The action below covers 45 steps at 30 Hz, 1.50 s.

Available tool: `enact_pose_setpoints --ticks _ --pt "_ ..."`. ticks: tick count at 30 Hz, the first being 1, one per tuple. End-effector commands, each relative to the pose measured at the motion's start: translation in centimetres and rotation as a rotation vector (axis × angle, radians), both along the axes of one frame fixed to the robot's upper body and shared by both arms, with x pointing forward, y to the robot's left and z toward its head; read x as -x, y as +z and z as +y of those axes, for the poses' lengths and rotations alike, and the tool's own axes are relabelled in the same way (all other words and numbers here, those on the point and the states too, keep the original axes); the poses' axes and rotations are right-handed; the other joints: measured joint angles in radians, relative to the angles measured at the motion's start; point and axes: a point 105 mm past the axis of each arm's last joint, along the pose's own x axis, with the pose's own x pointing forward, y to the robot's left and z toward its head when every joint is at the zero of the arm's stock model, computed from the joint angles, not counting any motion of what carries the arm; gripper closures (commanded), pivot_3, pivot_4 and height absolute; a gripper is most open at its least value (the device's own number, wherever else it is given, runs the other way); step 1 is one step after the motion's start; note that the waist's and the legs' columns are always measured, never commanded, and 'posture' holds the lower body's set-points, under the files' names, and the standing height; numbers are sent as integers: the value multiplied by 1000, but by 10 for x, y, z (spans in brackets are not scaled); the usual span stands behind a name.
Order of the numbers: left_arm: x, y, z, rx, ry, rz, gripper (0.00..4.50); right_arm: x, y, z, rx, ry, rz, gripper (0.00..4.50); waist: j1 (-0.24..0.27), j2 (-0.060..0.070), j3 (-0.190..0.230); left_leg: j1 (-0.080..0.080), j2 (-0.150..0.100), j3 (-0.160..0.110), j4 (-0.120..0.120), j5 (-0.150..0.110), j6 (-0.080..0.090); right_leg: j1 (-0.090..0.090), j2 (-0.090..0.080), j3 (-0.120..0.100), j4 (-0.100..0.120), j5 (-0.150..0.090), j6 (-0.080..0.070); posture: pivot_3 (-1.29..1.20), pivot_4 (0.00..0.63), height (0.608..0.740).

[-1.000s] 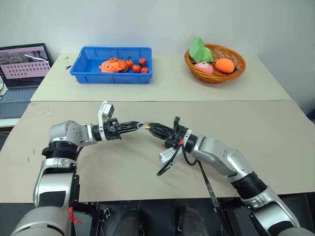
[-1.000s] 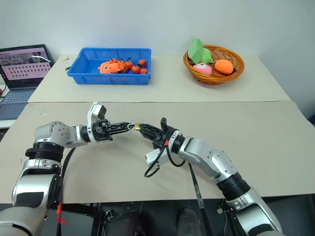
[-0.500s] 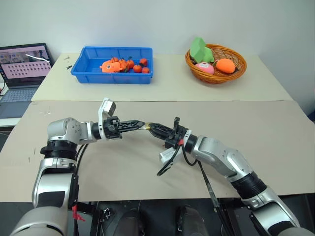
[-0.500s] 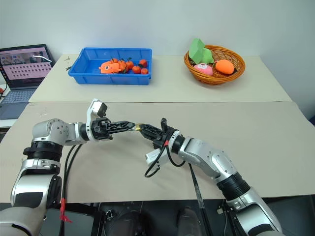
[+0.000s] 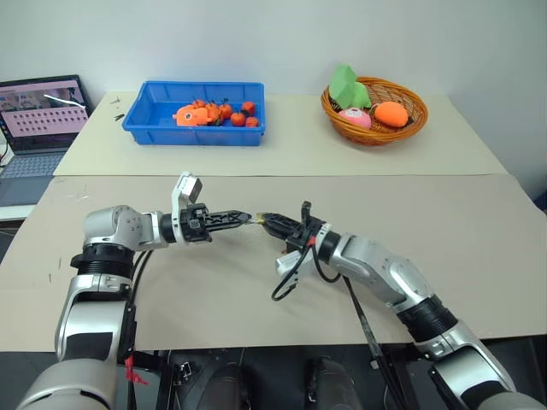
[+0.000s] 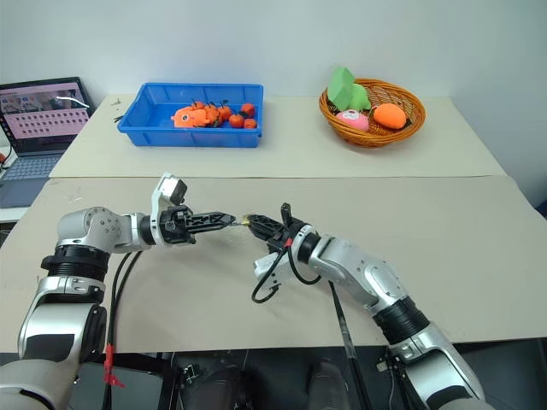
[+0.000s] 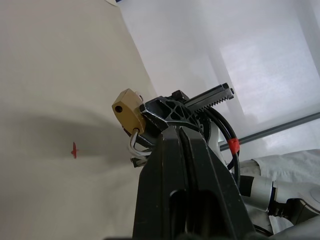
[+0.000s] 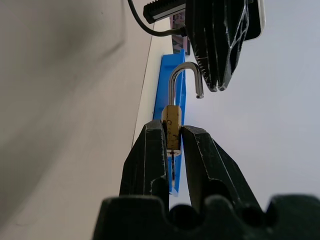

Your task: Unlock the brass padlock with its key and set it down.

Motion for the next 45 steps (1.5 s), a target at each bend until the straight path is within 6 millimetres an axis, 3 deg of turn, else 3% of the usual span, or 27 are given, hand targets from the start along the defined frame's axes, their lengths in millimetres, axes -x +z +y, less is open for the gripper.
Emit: enact_pose_setpoints --ticks 1,15,25,28,31,36,40,45 --pt "-3 8 2 -3 5 -35 4444 -2 23 3 -67 2 -32 4389 0 0 0 0 0 0 0 0 0 0 0 0 0 0 0 0 150 684" --pt "-4 11 2 -1 17 -47 4444 -3 21 -2 -57 -11 -26 4389 0 0 0 0 0 0 0 0 0 0 0 0 0 0 0 0 150 684" --pt "1 27 5 60 13 -110 4444 -21 -26 -33 25 -100 50 4389 -1 0 0 0 0 0 0 0 0 0 0 0 0 0 0 0 150 684" --pt "-7 33 13 32 88 -167 4444 -10 -23 -26 -4 -64 63 4389 -3 0 0 0 0 0 0 0 0 0 0 0 0 0 0 0 150 684" --pt "-20 49 23 -3 200 -277 4444 13 -22 -16 -42 -5 136 4389 -1 0 0 0 0 0 0 0 0 0 0 0 -1 0 0 0 150 684" --pt "-37 82 36 -66 372 -464 4444 39 -42 -4 32 29 297 4389 2 -1 0 0 0 0 0 0 0 1 0 0 -6 1 -1 0 150 684" --pt "-33 97 31 -71 383 -524 4444 36 -57 -6 84 0 373 4389 4 -1 0 1 0 -1 1 0 0 2 0 0 -6 1 0 0 150 684" --pt "-22 97 20 -87 340 -549 4444 22 -69 -13 126 -48 418 4389 3 -1 0 1 0 -1 1 0 0 2 0 0 -6 1 -1 0 150 684"
